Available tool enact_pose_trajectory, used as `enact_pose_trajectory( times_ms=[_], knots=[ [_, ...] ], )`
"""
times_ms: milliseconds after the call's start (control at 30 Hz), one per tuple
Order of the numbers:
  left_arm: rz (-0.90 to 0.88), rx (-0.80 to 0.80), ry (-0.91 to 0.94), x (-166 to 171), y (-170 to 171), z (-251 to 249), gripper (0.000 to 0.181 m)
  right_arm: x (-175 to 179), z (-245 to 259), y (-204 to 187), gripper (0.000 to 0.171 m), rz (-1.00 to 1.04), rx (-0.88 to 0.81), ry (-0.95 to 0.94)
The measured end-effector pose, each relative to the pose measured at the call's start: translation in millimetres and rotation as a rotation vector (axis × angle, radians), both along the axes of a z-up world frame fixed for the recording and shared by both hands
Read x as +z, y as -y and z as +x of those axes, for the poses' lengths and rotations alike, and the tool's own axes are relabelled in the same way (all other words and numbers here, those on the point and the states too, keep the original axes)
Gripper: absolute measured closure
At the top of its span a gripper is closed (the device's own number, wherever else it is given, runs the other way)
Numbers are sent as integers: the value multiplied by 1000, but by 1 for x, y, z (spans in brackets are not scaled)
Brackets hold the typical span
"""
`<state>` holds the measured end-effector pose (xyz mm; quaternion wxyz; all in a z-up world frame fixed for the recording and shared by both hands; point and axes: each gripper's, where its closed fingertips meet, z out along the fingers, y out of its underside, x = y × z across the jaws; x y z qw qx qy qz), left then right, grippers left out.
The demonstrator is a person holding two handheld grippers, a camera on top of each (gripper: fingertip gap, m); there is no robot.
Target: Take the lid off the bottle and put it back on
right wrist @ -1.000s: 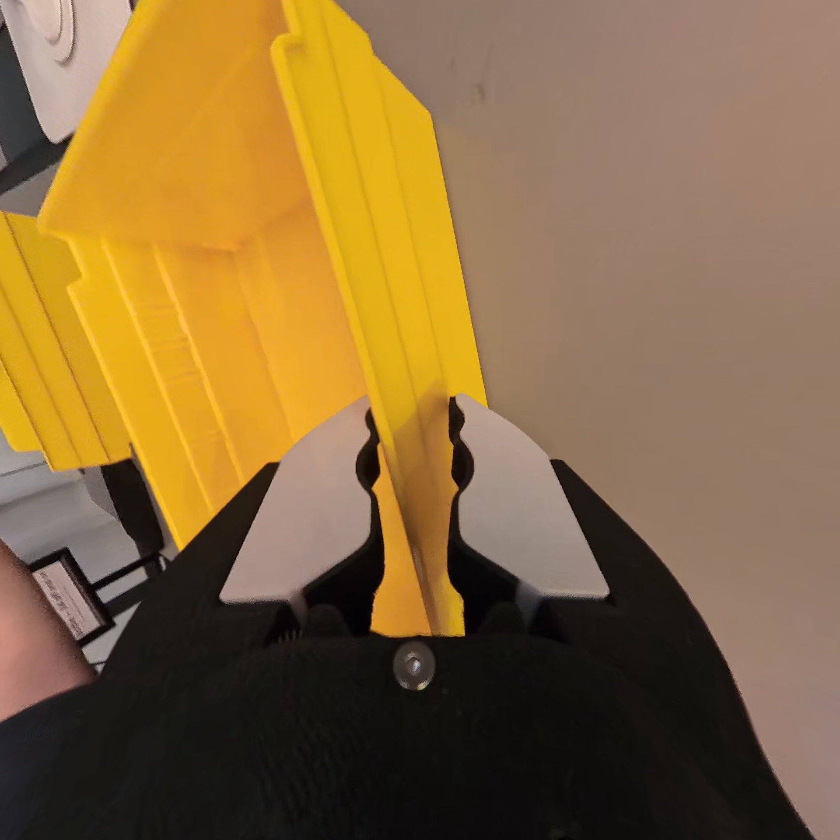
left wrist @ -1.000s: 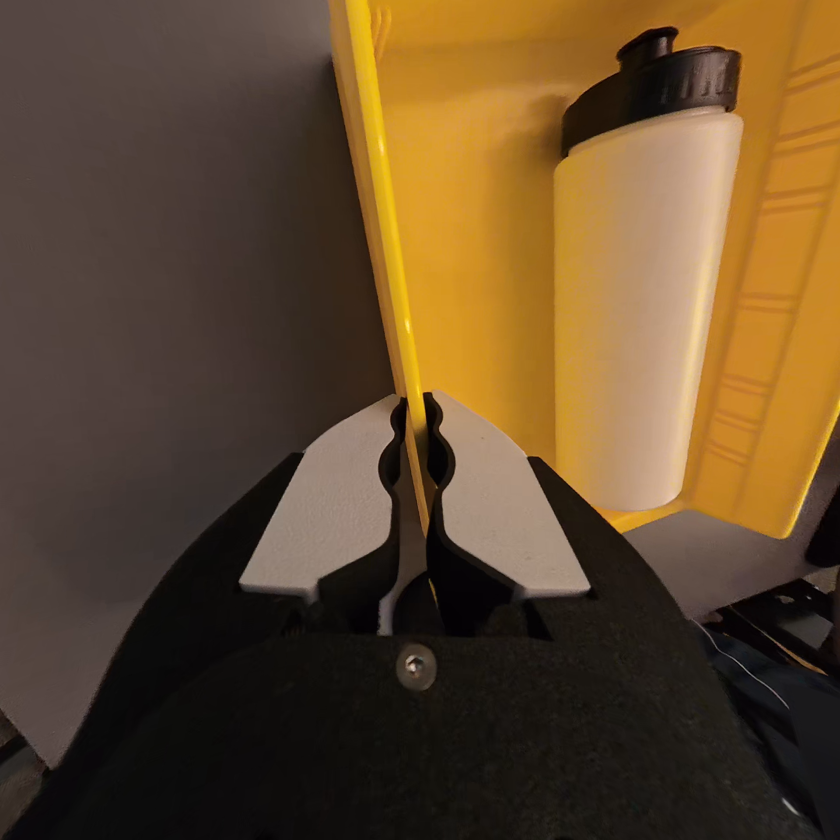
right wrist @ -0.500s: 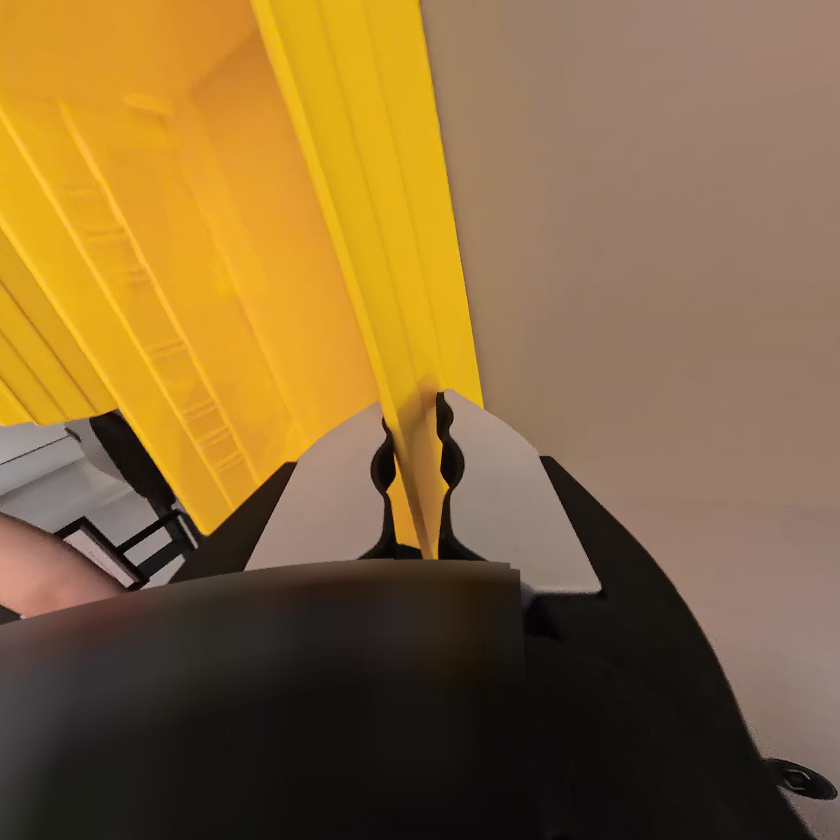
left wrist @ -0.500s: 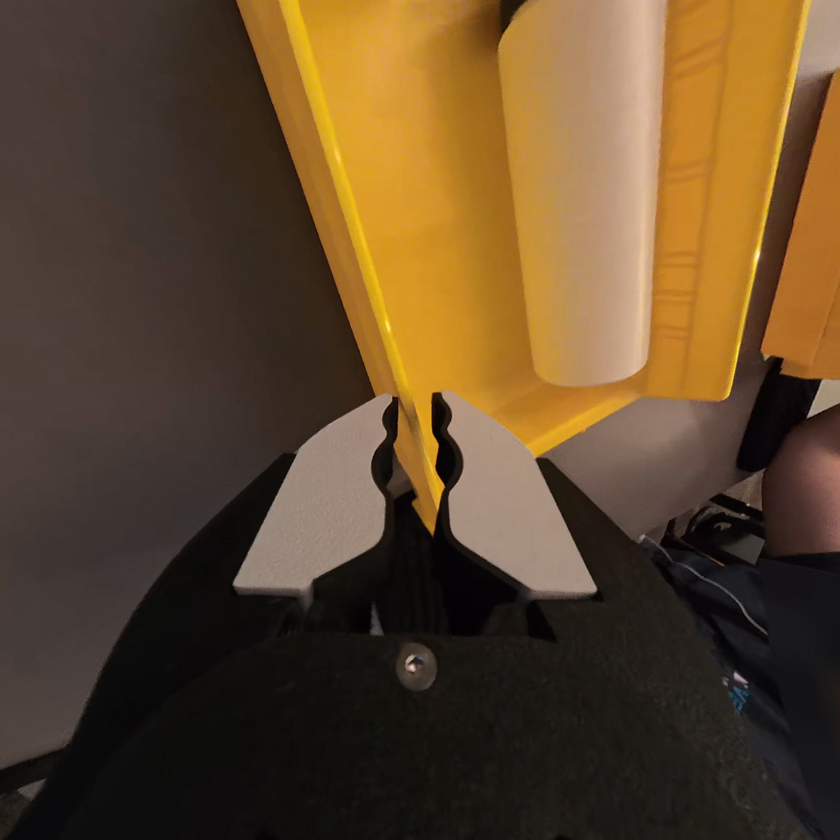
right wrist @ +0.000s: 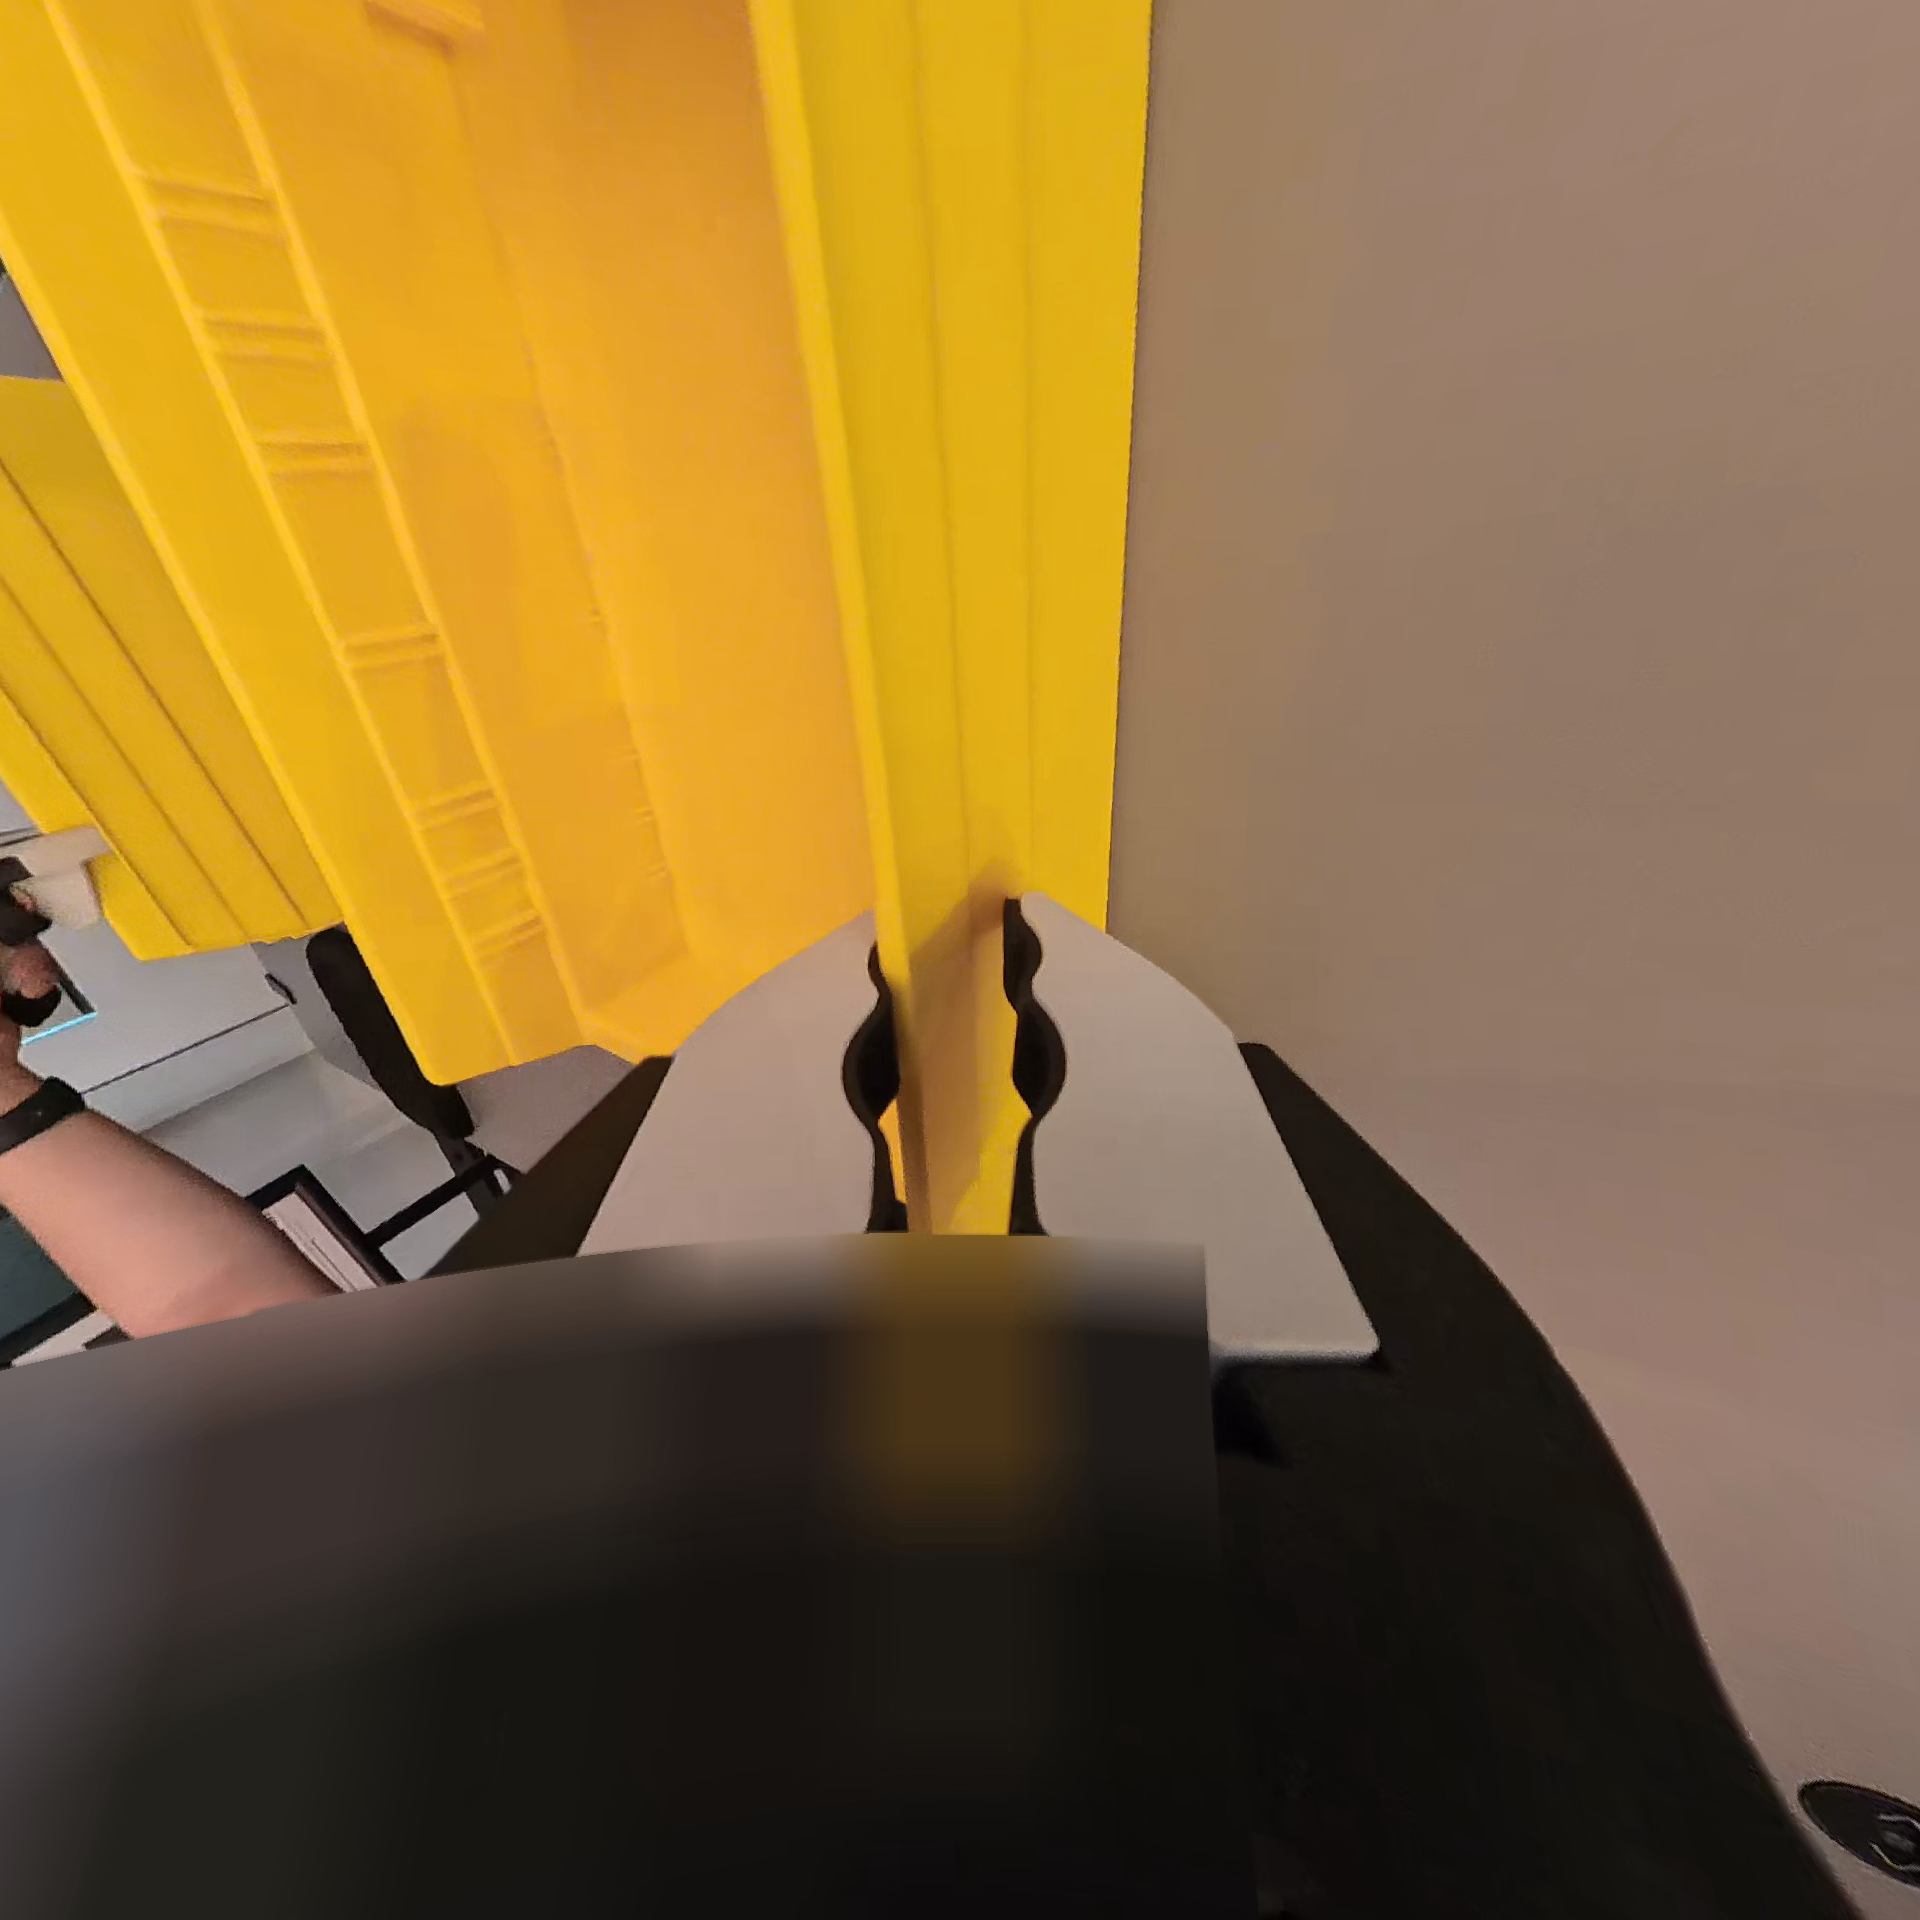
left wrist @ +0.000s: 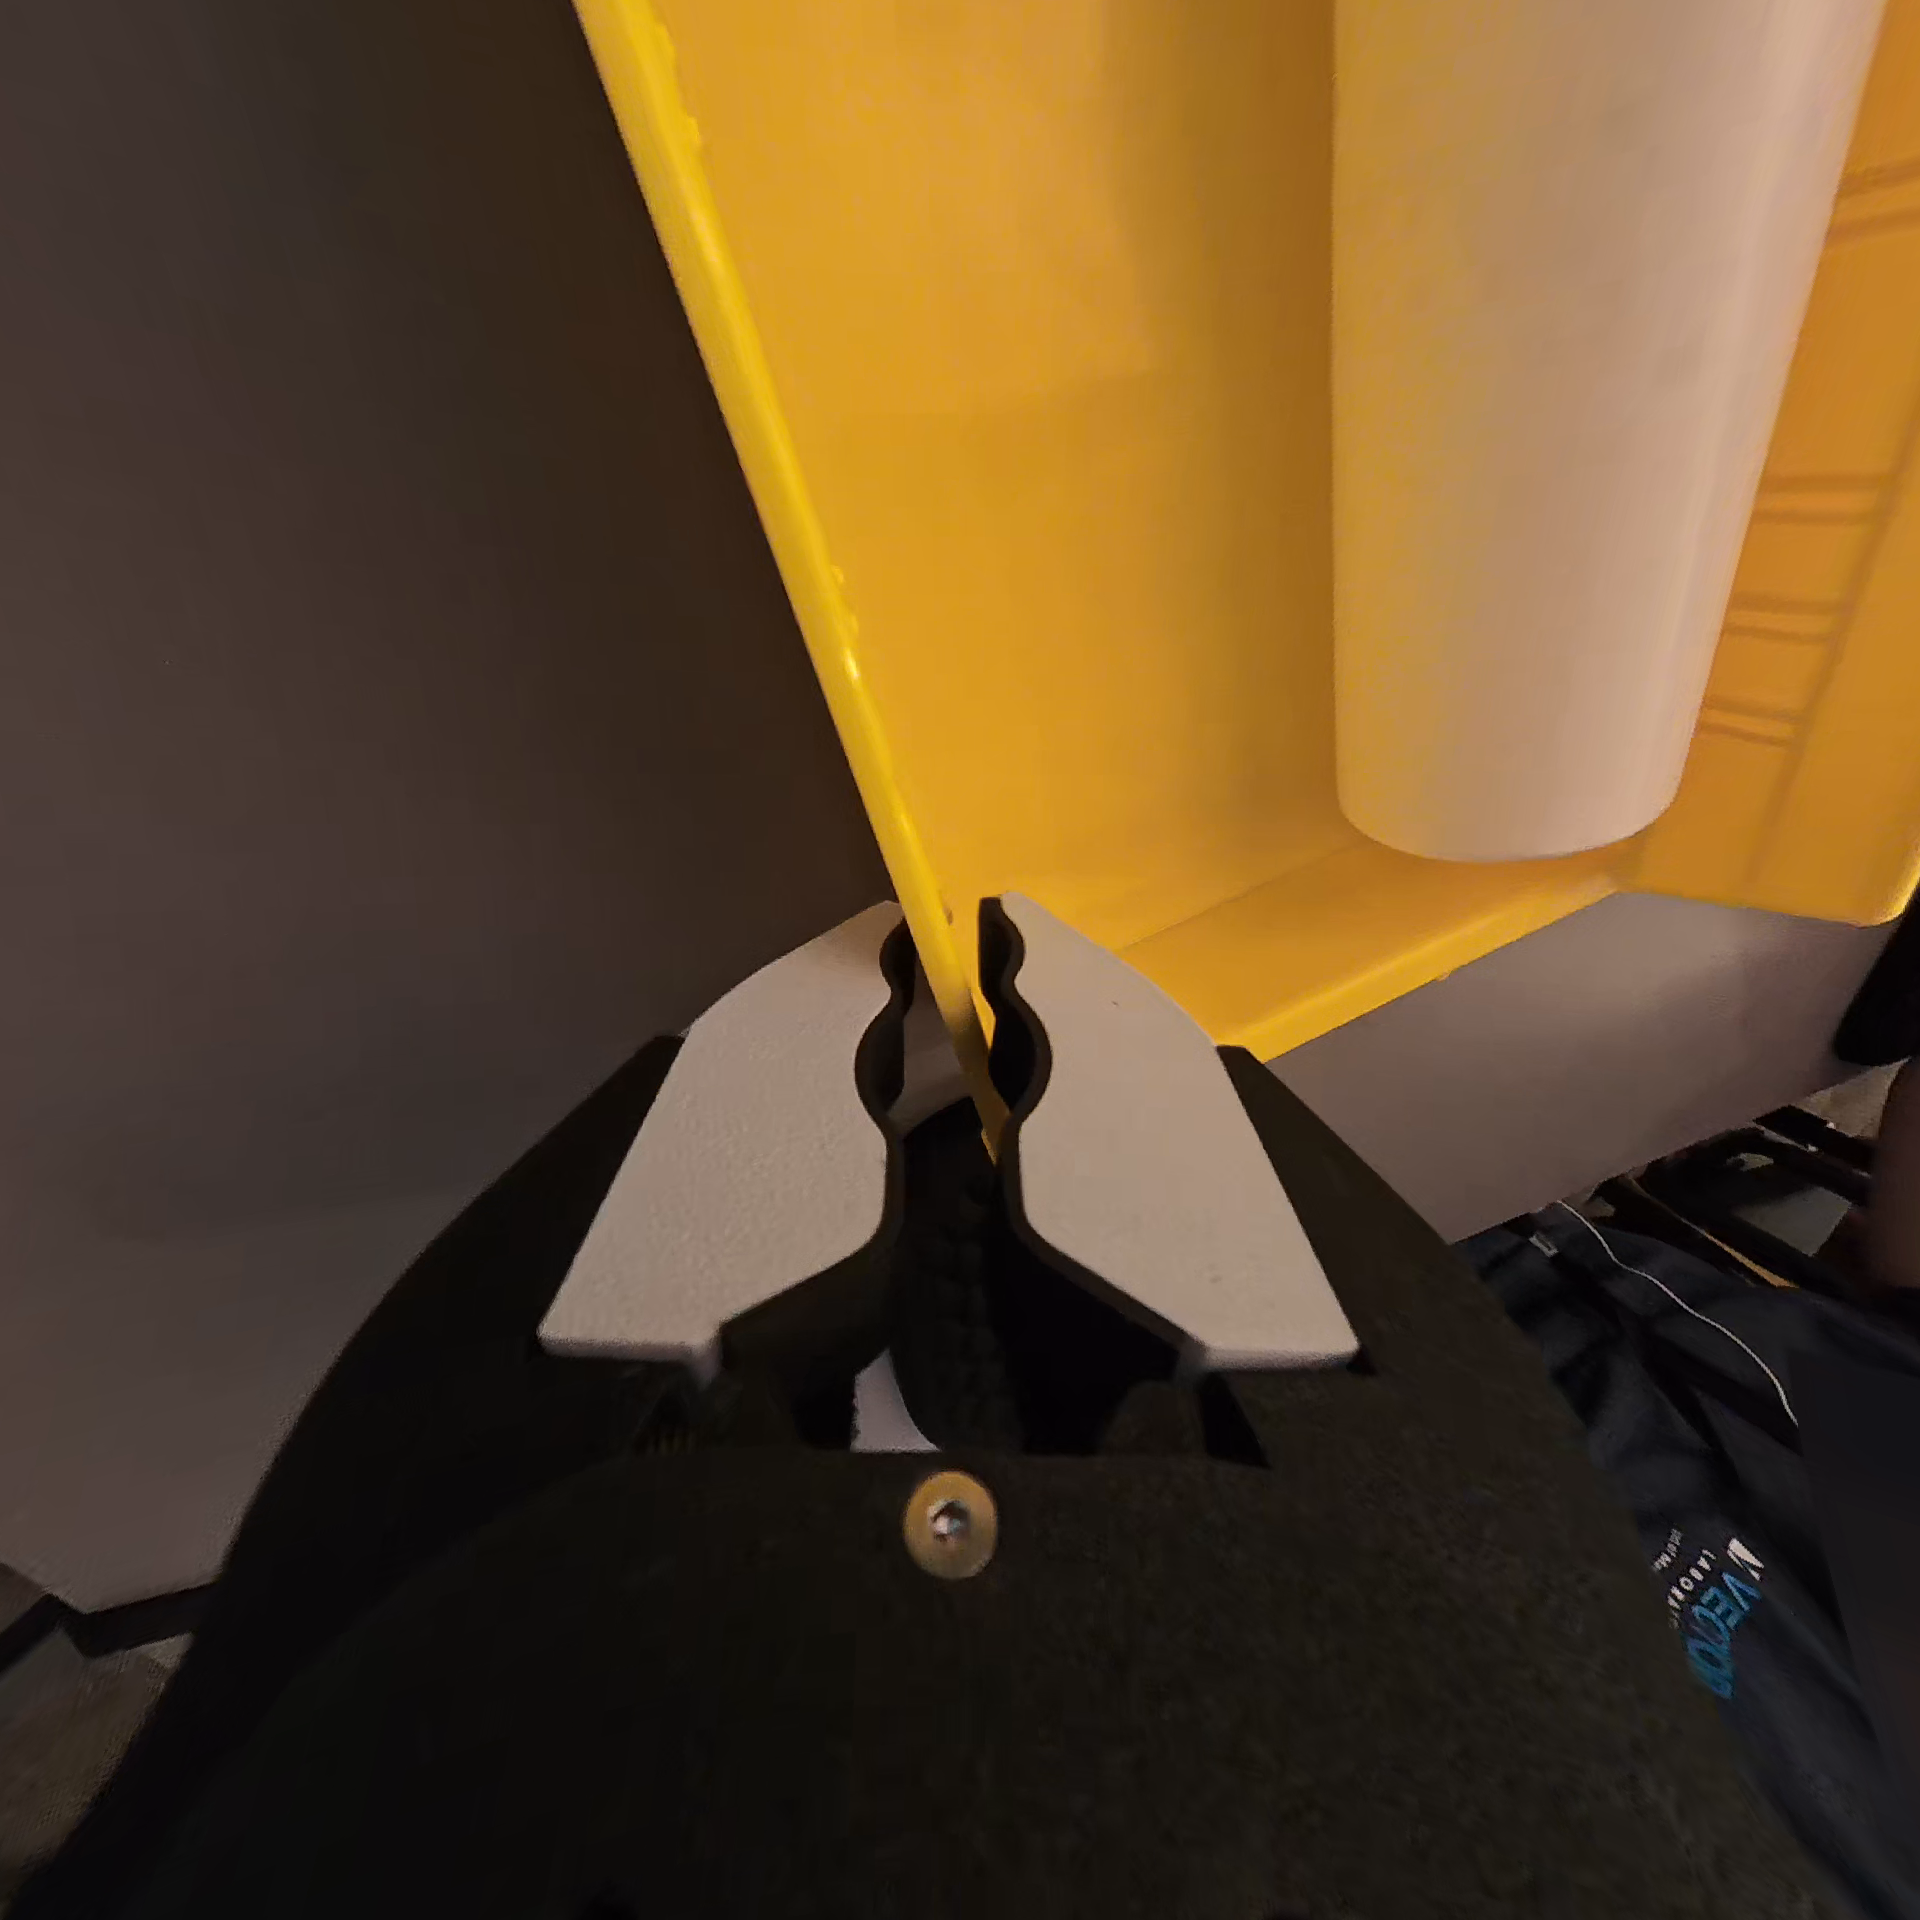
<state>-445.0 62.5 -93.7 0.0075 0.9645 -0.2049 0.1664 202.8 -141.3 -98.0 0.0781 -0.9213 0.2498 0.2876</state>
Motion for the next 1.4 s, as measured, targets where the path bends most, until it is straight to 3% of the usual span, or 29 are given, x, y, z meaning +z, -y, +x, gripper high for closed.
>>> enact_pose_trajectory(
  times_ms=[600, 1400],
  knots=[
    [59, 123, -48, 0, -20, -18, 176, -1, 10, -4, 152, 27, 20, 14],
    [151, 228, 63, 4, -29, -51, 173, -1, 20, 1, 150, 61, 19, -20]
  ],
)
